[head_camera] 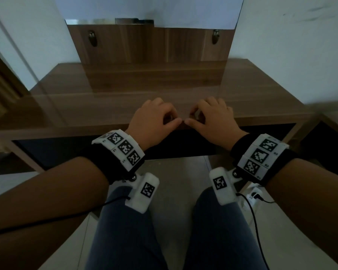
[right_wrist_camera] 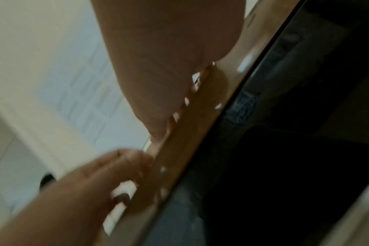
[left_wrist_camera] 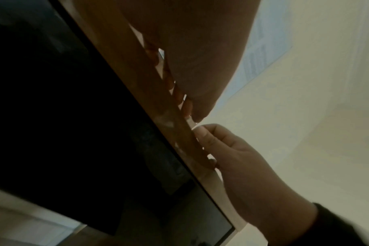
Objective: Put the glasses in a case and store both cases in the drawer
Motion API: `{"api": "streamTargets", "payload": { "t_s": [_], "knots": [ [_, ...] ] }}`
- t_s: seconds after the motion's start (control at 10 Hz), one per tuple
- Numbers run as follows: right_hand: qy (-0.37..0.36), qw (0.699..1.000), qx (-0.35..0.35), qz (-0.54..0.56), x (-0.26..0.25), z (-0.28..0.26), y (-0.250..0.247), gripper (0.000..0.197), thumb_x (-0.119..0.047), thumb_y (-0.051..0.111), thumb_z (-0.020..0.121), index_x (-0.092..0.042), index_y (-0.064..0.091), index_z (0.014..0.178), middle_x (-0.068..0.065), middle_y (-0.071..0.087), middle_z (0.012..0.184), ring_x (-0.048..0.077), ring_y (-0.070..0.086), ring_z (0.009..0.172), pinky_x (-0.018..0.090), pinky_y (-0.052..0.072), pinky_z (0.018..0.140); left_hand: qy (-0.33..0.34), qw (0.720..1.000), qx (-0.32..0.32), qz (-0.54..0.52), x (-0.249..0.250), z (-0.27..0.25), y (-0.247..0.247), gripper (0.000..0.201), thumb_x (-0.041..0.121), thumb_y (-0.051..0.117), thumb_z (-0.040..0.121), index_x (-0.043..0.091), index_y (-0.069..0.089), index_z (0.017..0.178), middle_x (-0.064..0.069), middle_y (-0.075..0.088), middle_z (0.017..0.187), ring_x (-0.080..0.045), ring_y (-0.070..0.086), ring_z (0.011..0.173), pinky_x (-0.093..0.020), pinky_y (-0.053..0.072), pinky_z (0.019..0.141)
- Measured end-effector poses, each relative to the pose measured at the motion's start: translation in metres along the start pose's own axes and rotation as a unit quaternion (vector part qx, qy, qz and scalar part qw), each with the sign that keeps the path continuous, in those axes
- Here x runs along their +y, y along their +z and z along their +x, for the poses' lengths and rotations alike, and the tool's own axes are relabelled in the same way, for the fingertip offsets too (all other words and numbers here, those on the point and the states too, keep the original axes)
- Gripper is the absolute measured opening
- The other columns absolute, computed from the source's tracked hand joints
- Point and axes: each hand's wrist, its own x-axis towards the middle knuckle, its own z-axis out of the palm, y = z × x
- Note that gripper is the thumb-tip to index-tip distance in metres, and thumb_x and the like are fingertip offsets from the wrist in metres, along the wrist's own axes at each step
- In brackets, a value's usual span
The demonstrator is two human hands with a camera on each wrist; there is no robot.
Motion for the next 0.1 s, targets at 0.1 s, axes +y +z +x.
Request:
{"api": "streamTargets", "payload": {
  "t_s": [0.1],
  "knots": [
    [0.045, 0.982, -0.021, 0.184, 0.0035, 0.0087, -0.0164, 0.032, -0.045, 0.047, 0.094, -0.016, 0.06, 0.09, 0.007, 0.063, 0.094, 0.024, 0.059, 0.089, 0.043, 0.049, 0.084, -0.012, 0.997, 0.007, -0.075, -0.0001, 0.0125, -0.0147, 0.014, 0.049, 0.054, 0.084, 0.036, 0.059, 0.087, 0.007, 0.057, 0.09, -0.012, 0.053, 0.089, -0.031, 0.044, 0.081]
  ]
}}
